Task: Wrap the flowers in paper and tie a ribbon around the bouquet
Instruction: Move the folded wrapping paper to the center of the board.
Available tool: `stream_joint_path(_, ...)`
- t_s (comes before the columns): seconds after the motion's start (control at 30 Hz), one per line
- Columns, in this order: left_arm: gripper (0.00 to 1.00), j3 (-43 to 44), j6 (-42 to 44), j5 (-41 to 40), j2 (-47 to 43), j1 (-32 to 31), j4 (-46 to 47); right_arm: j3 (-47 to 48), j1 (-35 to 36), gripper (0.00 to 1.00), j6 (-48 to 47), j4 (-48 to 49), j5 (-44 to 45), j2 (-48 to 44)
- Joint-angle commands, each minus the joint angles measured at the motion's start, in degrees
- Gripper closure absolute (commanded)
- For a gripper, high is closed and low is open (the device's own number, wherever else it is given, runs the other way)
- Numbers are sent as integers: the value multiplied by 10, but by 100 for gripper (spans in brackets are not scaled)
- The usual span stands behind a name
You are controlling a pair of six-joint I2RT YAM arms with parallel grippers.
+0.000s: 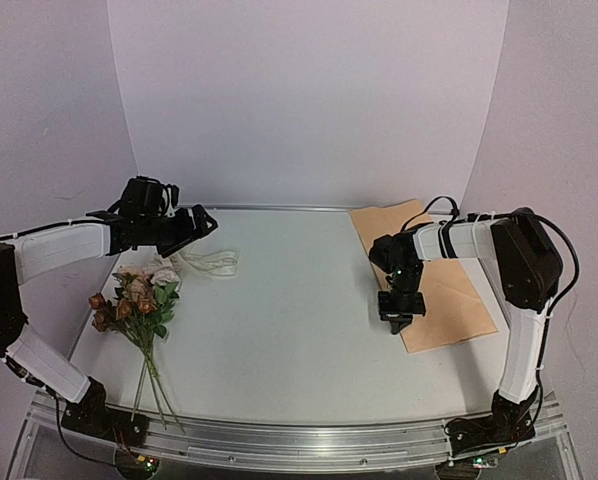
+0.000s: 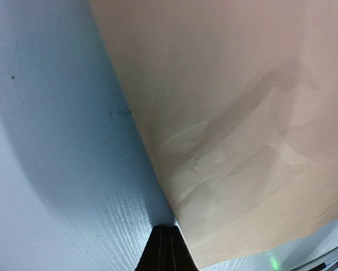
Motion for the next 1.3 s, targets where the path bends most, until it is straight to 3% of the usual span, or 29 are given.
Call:
stream_joint_path(0.0, 0, 7, -18, 7, 8, 2, 29, 15, 12, 100, 12, -13, -48, -29)
stream_joint_path(0.17, 0, 4, -20, 18, 13, 2, 35, 30, -3, 96, -9, -45, 12, -56)
stream_joint_path(0.37, 0, 7, -20, 34, 17, 3, 40, 32, -99, 28, -23, -36, 35, -63)
stream_joint_path(0.5, 0, 15, -24, 53, 29, 3, 42, 43, -150, 4, -14, 4, -3, -39)
stream_joint_path(0.73, 0, 17, -34, 70, 35, 3, 56, 41, -181, 2, 21, 90, -77, 14)
stream_joint_path(0.97, 0, 7, -42, 73, 28, 3, 59, -30, -178, 2, 90, 183, -126, 21)
stream_joint_path(1.27, 0, -10, -56, 70, 16, 3, 59, -107, -82, 2, 135, 222, -118, -5)
